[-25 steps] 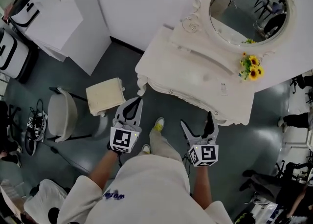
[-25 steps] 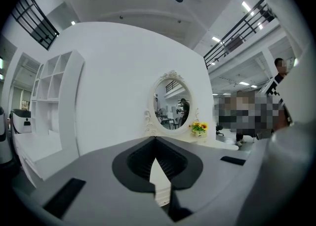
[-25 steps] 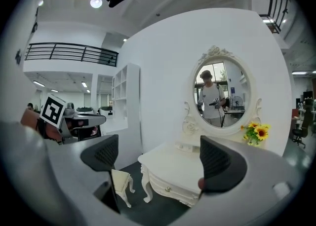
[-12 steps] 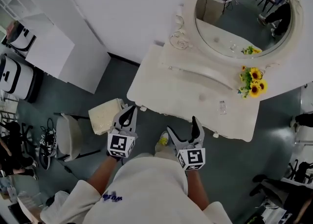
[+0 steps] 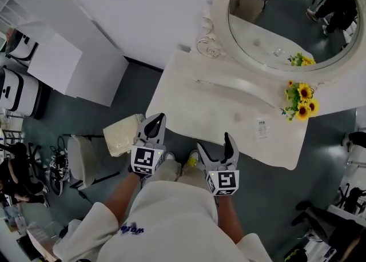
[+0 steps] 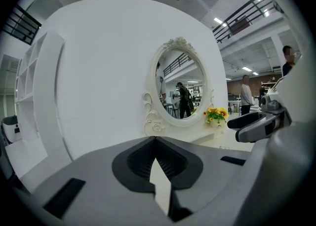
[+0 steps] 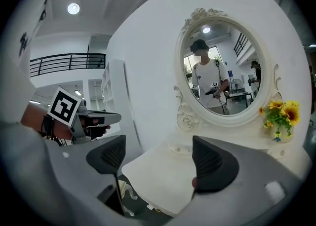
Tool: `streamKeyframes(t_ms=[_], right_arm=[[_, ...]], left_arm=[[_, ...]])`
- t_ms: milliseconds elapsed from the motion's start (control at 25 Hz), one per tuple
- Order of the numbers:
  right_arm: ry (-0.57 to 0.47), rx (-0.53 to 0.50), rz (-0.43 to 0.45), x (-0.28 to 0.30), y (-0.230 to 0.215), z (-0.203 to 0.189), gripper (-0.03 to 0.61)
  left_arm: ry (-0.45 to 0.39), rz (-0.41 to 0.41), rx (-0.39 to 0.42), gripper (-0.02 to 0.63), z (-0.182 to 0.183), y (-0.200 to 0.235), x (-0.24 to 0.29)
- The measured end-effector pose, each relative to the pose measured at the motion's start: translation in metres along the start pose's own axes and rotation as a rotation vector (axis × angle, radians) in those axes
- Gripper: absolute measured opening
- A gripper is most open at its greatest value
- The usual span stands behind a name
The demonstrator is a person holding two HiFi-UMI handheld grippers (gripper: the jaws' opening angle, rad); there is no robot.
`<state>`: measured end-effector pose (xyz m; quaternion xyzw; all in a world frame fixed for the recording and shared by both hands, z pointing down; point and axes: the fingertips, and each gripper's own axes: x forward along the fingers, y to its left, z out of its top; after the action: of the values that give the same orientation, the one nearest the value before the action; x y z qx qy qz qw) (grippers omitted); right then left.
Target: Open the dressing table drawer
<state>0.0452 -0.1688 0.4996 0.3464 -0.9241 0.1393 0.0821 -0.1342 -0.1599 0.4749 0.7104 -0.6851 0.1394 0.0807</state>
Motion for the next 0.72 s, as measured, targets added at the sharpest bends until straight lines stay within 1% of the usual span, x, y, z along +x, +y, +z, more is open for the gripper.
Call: streamKeyframes(t_ms=[200,240,320,360,400,560,720], right_arm=[[0.034,-0.007,-0.037,0.025,-0.006,-0.008,0.419],[0.036,-0.007,-0.051,0.031,-0.005,-0.009,0.407],[0.036,-0.006,-0.082,0.047,-0.004,-0.009,0.354],[0.037,-0.006,-0.097,0.056,-0.005,-0.009,0.337],[0.039,-0.005,-0.114,0.067,-0.005,-0.008,0.334],[0.055,-0.001,-0.212,0.097,-0.009,-0.009,0.316],[0.086,-0.018,-0.307,0.129,-0.014,-0.022,0.305]], left_arm=[[-0.007,-0.040,0.000,0.005,-0.001,0.014,0.023],[-0.007,-0.047,-0.006,0.005,-0.002,0.020,0.026],[-0.009,-0.063,-0.021,0.005,-0.006,0.034,0.035],[-0.011,-0.074,-0.026,0.005,-0.008,0.042,0.041],[-0.014,-0.087,-0.029,0.005,-0.009,0.050,0.049],[-0.027,-0.174,-0.038,0.005,-0.012,0.072,0.074],[-0.038,-0.260,-0.062,0.005,-0.022,0.091,0.102]])
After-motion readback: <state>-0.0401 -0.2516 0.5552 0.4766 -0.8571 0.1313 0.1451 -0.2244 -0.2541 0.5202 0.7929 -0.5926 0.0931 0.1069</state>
